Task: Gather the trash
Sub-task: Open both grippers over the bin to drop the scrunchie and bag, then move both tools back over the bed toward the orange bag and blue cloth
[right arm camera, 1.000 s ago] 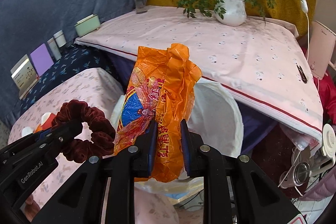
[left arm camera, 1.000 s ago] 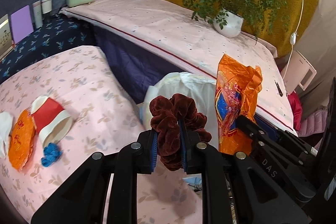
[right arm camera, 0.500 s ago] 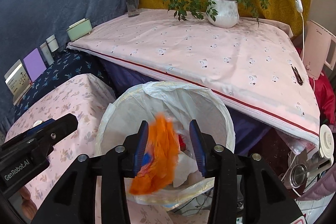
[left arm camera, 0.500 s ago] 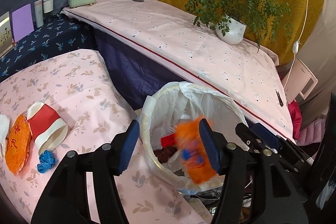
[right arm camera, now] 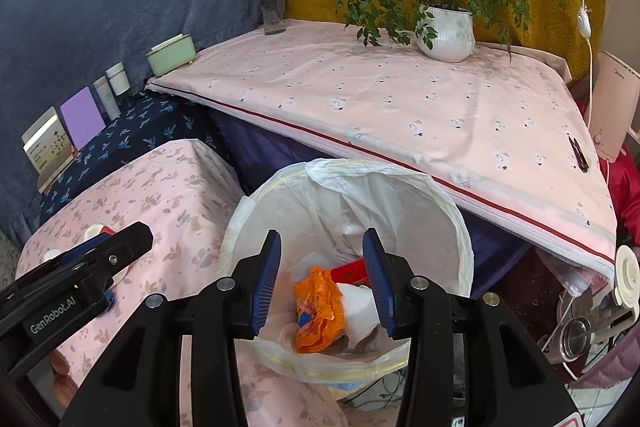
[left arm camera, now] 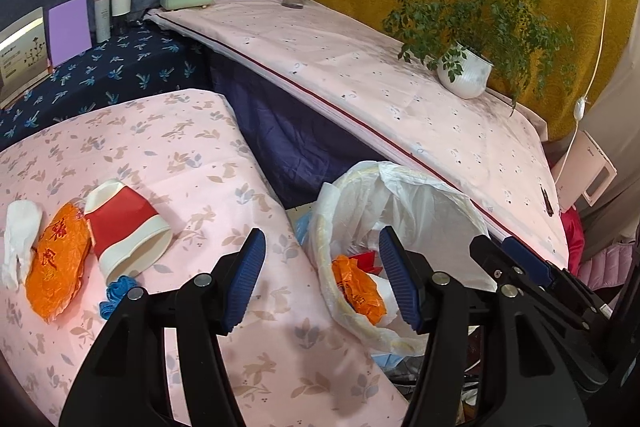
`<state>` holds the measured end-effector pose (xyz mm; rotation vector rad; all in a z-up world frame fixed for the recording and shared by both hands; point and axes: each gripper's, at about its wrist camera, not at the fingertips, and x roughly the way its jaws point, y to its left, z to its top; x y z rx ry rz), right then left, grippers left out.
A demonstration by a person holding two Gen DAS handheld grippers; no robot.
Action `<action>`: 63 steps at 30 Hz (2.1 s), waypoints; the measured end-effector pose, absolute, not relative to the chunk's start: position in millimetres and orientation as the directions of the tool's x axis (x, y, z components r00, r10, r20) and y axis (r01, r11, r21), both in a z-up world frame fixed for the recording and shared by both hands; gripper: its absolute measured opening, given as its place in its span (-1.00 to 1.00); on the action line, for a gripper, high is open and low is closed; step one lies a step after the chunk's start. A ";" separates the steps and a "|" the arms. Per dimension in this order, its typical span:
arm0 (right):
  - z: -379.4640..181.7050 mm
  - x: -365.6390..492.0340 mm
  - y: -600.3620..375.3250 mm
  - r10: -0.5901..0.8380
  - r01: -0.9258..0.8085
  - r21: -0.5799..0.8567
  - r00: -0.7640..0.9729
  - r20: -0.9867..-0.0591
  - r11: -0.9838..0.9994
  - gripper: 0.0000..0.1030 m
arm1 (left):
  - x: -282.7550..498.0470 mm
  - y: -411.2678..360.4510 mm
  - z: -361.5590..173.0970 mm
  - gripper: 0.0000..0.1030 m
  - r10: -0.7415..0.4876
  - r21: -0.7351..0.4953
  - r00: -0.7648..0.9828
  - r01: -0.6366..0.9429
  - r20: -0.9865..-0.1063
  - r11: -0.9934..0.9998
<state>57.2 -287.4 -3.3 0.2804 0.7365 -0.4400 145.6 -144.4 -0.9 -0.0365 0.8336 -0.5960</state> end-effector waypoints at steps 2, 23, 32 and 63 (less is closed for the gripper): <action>-2.1 58.1 -283.2 -0.280 0.471 0.093 0.660 -0.697 0.877 -0.19 | 146.7 -138.3 -0.8 0.09 -0.504 -0.257 0.527 0.473 -0.684 0.843; 3.5 74.4 -205.3 -0.172 0.330 0.094 0.690 -0.703 0.939 -0.09 | 152.5 -52.4 -4.6 0.22 -0.406 -0.251 0.602 0.328 -0.688 0.911; 1.1 81.6 -168.3 -0.124 0.271 0.095 0.688 -0.715 0.958 -0.09 | 154.2 -11.4 -5.7 0.32 -0.354 -0.238 0.642 0.263 -0.680 0.935; -59.9 135.5 -63.9 0.020 0.090 0.094 0.609 -0.793 0.991 -0.09 | 181.6 101.3 -77.2 0.60 -0.176 -0.224 0.594 -0.007 -0.785 0.975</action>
